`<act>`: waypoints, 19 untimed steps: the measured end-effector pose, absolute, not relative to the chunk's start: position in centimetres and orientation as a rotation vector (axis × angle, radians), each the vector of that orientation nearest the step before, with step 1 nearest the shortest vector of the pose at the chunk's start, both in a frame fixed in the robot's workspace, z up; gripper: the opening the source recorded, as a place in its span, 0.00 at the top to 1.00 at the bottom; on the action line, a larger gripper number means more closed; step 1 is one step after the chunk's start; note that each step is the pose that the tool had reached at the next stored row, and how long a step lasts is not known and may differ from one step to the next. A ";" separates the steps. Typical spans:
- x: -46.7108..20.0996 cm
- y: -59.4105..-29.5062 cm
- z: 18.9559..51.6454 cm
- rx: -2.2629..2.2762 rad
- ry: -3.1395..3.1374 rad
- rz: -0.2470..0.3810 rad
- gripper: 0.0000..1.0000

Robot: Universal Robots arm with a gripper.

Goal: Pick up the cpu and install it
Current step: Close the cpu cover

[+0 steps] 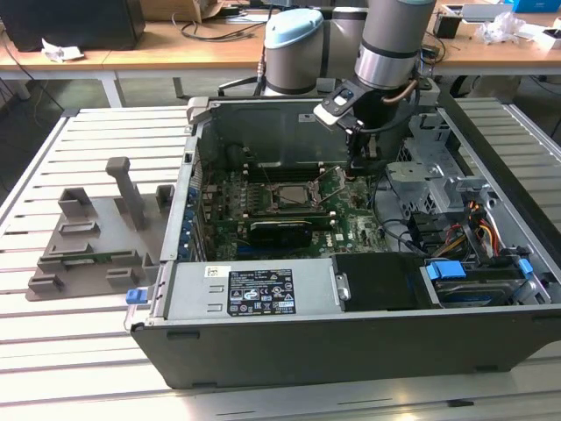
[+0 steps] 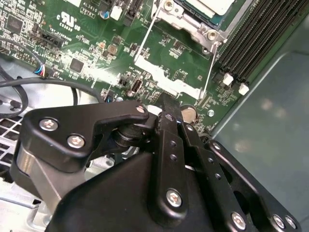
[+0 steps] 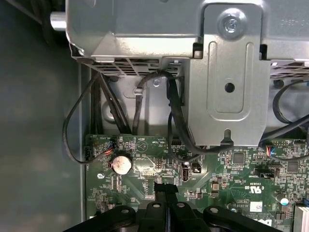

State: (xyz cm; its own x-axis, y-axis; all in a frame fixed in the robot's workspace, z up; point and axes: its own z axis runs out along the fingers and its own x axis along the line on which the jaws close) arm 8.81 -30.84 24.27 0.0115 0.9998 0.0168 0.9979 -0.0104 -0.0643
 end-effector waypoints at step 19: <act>7.0 -30.8 24.3 -2.193 -2.169 0.051 0.89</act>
